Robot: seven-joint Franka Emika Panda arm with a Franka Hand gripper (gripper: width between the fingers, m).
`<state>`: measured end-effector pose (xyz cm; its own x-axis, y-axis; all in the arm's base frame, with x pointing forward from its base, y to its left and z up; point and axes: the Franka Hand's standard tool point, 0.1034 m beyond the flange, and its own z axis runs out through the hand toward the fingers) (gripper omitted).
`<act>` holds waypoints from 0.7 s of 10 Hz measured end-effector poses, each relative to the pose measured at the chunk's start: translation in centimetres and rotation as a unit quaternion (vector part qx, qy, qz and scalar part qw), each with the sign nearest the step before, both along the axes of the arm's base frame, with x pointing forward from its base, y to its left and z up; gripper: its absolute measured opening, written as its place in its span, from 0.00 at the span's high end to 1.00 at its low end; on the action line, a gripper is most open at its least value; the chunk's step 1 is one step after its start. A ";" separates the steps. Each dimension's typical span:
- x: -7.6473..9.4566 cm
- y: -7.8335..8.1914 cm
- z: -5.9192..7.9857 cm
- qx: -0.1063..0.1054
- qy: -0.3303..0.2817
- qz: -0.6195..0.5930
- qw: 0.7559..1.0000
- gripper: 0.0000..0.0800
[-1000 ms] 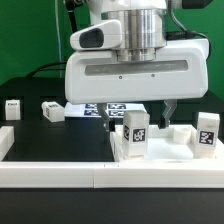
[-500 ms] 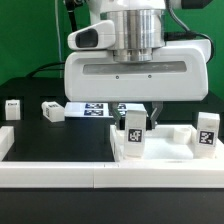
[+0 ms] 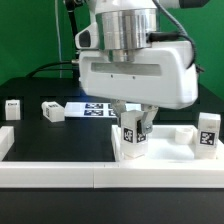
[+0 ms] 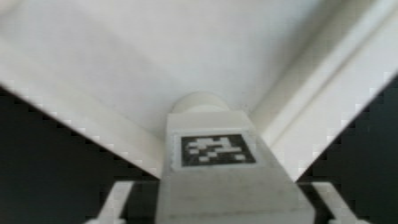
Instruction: Assemble square table
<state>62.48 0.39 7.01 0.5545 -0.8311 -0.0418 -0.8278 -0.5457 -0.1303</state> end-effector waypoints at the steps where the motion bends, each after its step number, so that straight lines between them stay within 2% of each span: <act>1: 0.0 -0.2 0.0 0.014 0.005 -0.070 0.997 0.64; 4: 0.0 -0.1 -0.1 0.028 0.019 -0.181 0.983 0.64; 7: -0.1 0.0 -0.2 0.021 0.013 -0.136 0.990 0.61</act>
Offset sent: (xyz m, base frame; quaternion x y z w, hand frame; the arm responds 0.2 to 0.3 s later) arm 0.0081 0.0074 -0.0001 -0.0004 -0.0039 0.2135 0.9769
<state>62.40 0.38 6.85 0.3078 -0.9471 -0.0908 -0.9471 -0.2959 -0.1243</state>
